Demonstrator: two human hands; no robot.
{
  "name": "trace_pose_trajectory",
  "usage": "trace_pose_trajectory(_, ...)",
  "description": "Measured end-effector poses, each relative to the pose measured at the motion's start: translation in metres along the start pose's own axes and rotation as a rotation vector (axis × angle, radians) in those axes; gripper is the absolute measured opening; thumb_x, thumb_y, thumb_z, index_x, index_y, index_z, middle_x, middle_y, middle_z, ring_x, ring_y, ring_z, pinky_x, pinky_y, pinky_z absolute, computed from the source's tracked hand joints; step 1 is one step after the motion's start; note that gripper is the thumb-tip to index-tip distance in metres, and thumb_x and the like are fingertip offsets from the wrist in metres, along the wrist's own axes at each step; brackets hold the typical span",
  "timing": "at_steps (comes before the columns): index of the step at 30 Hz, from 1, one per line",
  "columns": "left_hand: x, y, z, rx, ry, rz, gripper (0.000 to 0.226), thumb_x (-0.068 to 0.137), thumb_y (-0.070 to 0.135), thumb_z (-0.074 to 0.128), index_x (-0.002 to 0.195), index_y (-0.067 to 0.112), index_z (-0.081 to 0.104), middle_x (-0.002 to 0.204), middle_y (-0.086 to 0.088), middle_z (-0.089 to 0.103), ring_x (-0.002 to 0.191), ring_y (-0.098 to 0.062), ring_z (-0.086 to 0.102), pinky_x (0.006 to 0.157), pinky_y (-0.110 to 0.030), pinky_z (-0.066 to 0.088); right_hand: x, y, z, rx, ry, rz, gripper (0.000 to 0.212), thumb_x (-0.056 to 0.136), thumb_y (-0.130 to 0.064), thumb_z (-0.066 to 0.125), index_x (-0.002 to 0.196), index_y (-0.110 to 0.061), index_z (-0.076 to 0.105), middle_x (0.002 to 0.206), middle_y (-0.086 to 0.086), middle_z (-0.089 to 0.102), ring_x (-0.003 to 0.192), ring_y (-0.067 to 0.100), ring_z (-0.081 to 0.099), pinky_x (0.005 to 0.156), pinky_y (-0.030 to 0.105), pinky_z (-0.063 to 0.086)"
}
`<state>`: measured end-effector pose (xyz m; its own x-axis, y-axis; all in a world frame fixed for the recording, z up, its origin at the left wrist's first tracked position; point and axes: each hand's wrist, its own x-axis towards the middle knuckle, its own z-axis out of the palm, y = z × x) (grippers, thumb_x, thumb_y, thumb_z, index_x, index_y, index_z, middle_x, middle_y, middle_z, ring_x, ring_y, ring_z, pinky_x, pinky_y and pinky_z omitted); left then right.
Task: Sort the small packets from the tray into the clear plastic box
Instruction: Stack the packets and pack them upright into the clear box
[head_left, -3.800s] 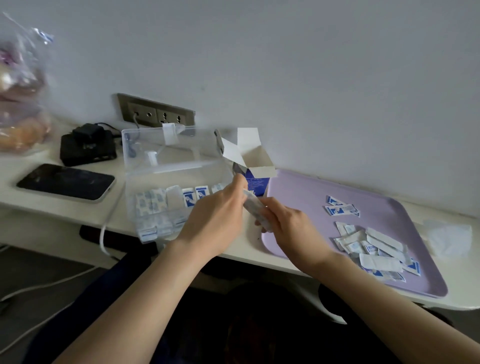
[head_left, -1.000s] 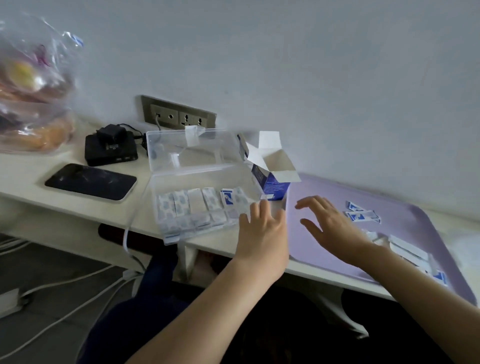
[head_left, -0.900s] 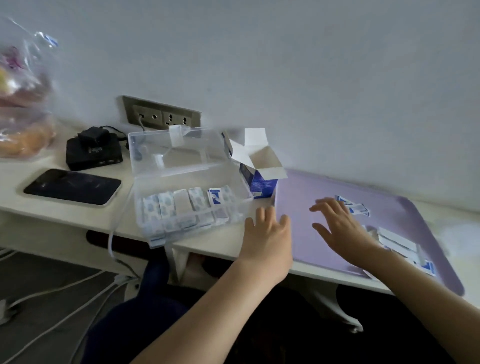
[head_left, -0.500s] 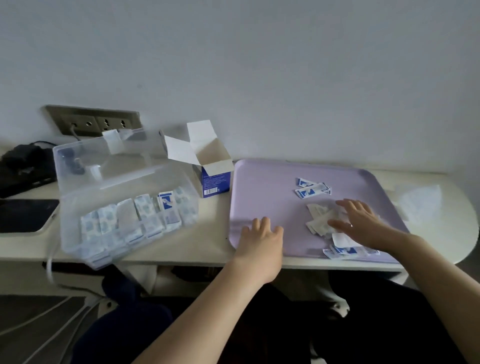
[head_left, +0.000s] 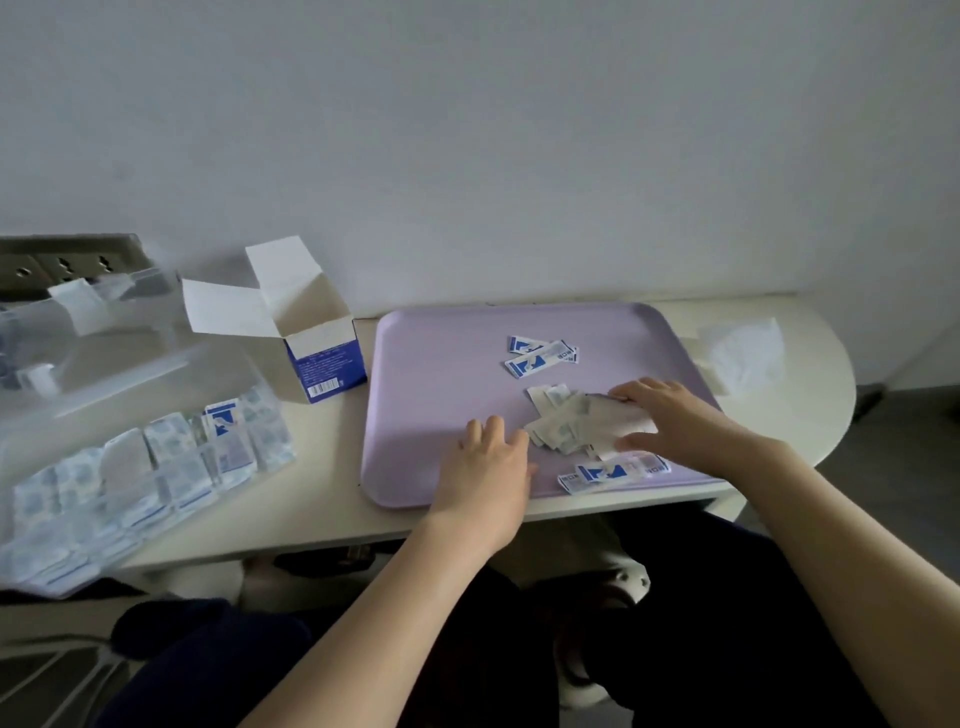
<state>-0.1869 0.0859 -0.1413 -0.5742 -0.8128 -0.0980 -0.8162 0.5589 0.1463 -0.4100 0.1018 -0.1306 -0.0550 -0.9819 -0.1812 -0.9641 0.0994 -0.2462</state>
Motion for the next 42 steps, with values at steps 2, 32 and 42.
trace_pose_trajectory(2, 0.004, 0.003, 0.000, 0.004, 0.013, -0.004, 0.031, 0.102, 0.031, 0.032, 0.126, 0.014, 0.042, 0.125, -0.008, 0.039, 0.118, -0.028, 0.037, 0.086, -0.036, 0.040, 0.002, -0.003, 0.002, -0.014, 0.017, -0.018, 0.053, 0.086, -0.033, 0.064, 0.133, -0.018, 0.046, 0.127, 0.003, 0.050, 0.118, 0.024, 0.044, 0.096, 0.031, 0.036)
trace_pose_trajectory(32, 0.008, -0.029, -0.038, -1.057, 0.378, -0.422, 0.022, 0.094, 0.017, 0.046, 0.079, 0.018, 0.062, 0.074, 0.004, 0.067, 0.071, -0.020, 0.061, 0.072, -0.034, 0.050, 0.008, -0.104, 0.013, 0.197, 0.219, -0.200, 0.061, 0.086, -0.036, 0.062, 0.139, -0.024, 0.034, 0.126, -0.001, 0.053, 0.105, 0.024, 0.055, 0.077, 0.030, 0.039)
trace_pose_trajectory(42, -0.002, -0.052, -0.025, -0.715, 0.337, -0.330, 0.020, 0.090, 0.021, 0.055, 0.073, 0.009, 0.056, 0.059, 0.004, 0.050, 0.066, -0.025, 0.050, 0.055, -0.028, 0.033, 0.010, -0.097, 0.014, 0.129, 0.165, -0.134, 0.007, 0.092, -0.019, 0.052, 0.098, -0.020, 0.055, 0.092, 0.003, 0.059, 0.083, 0.029, 0.051, 0.065, 0.031, 0.034)
